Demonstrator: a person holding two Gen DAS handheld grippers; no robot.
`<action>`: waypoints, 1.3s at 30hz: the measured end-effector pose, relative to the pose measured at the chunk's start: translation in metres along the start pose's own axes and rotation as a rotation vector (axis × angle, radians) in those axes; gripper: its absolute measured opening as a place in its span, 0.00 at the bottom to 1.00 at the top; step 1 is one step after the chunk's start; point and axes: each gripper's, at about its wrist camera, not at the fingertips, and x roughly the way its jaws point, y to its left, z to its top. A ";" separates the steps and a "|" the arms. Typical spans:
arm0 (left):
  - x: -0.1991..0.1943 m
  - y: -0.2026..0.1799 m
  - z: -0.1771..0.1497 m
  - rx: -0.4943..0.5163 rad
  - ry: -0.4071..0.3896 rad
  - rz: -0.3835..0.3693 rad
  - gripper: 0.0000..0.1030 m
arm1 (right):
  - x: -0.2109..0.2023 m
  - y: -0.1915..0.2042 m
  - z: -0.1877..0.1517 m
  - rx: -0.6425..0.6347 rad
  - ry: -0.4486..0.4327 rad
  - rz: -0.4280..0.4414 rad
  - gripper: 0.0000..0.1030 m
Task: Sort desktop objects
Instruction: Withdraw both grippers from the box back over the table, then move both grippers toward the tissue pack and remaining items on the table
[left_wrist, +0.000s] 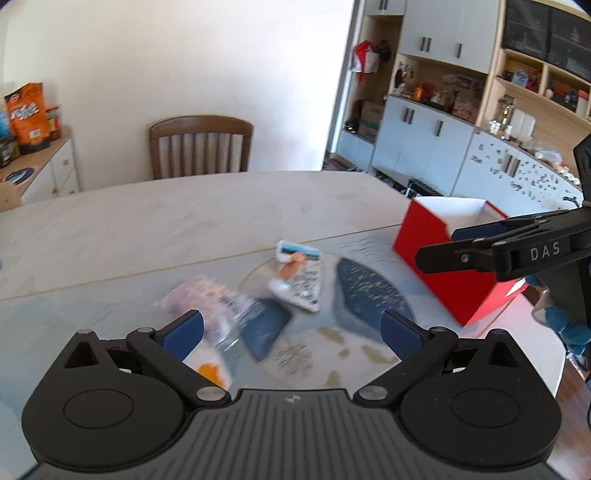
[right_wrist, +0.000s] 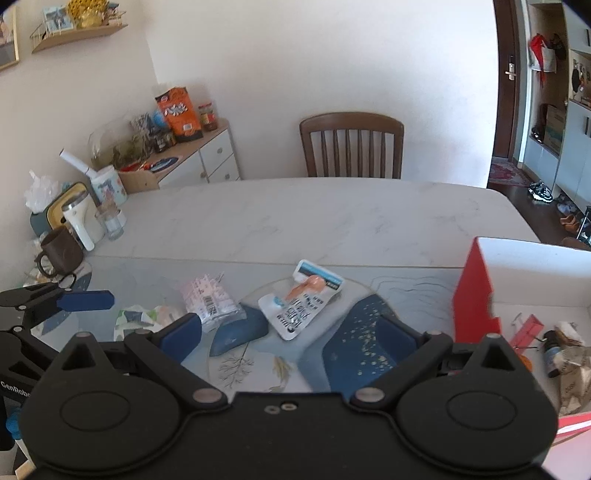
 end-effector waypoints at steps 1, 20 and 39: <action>0.000 0.005 -0.003 -0.006 0.003 0.008 1.00 | 0.003 0.003 0.000 -0.004 0.004 0.001 0.98; 0.015 0.073 -0.042 -0.030 0.082 0.124 1.00 | 0.060 0.032 -0.011 -0.029 0.089 -0.009 0.97; 0.052 0.110 -0.038 0.372 0.129 -0.111 1.00 | 0.078 0.104 -0.053 -0.140 0.200 0.091 0.95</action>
